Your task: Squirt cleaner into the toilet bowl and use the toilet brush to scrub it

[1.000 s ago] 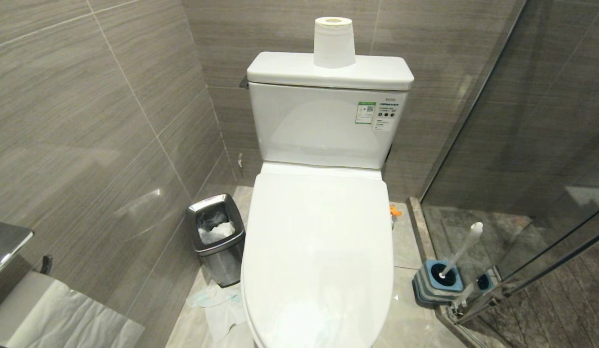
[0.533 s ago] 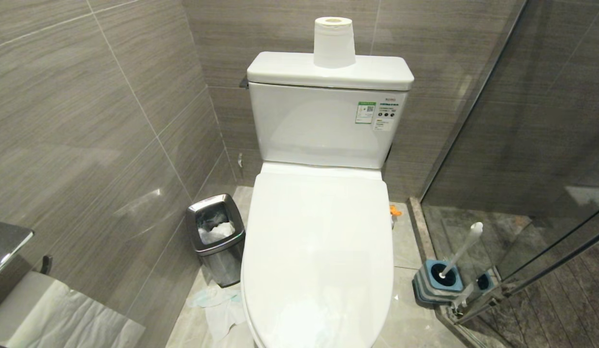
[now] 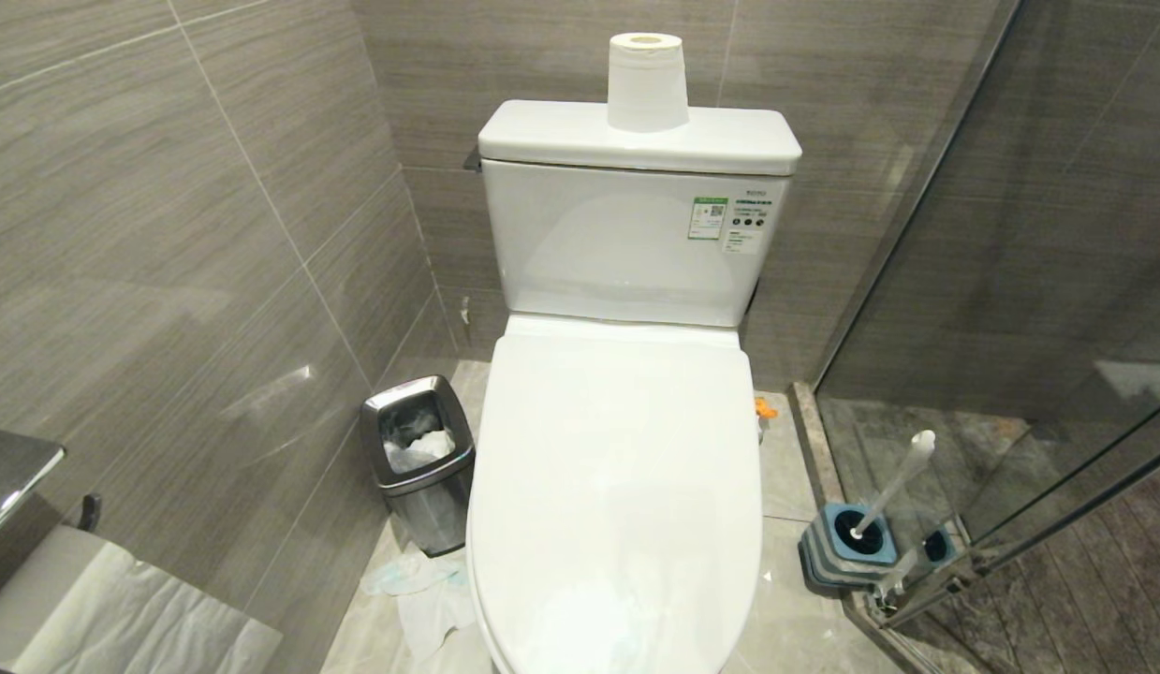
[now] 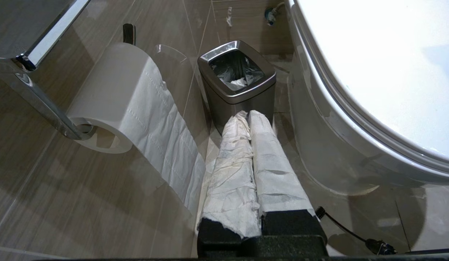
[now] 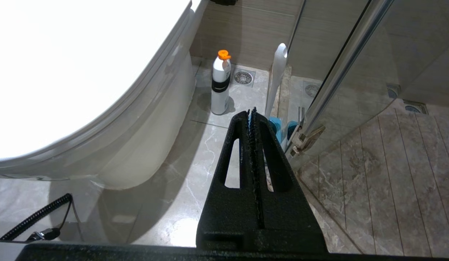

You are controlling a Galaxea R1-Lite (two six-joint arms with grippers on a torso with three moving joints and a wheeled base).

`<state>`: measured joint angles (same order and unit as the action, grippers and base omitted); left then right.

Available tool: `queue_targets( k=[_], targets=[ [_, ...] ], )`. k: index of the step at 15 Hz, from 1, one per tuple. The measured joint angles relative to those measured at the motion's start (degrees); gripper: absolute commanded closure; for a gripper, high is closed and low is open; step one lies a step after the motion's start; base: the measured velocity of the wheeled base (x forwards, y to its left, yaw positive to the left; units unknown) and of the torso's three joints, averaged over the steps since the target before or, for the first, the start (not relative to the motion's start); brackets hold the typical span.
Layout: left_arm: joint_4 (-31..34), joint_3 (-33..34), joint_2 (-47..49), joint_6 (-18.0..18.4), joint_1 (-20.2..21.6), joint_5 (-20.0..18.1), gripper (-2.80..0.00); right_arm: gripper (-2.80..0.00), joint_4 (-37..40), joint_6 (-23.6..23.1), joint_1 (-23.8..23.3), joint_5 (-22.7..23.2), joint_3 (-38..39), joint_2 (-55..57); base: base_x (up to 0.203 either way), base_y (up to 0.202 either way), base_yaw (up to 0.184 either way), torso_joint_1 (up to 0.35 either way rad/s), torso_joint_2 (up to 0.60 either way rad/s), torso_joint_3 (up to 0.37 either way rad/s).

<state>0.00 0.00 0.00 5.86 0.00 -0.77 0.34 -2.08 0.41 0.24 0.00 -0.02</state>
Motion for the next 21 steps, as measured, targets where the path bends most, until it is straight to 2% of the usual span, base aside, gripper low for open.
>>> queue_targets(
  k=[21],
  targets=[
    [0.0,0.0,0.0,-0.02,0.0,0.0,0.0,0.0,0.02,0.0,0.0,-0.02,0.0,0.0,0.0,0.0,0.0,0.0,0.0,0.0]
  ],
)
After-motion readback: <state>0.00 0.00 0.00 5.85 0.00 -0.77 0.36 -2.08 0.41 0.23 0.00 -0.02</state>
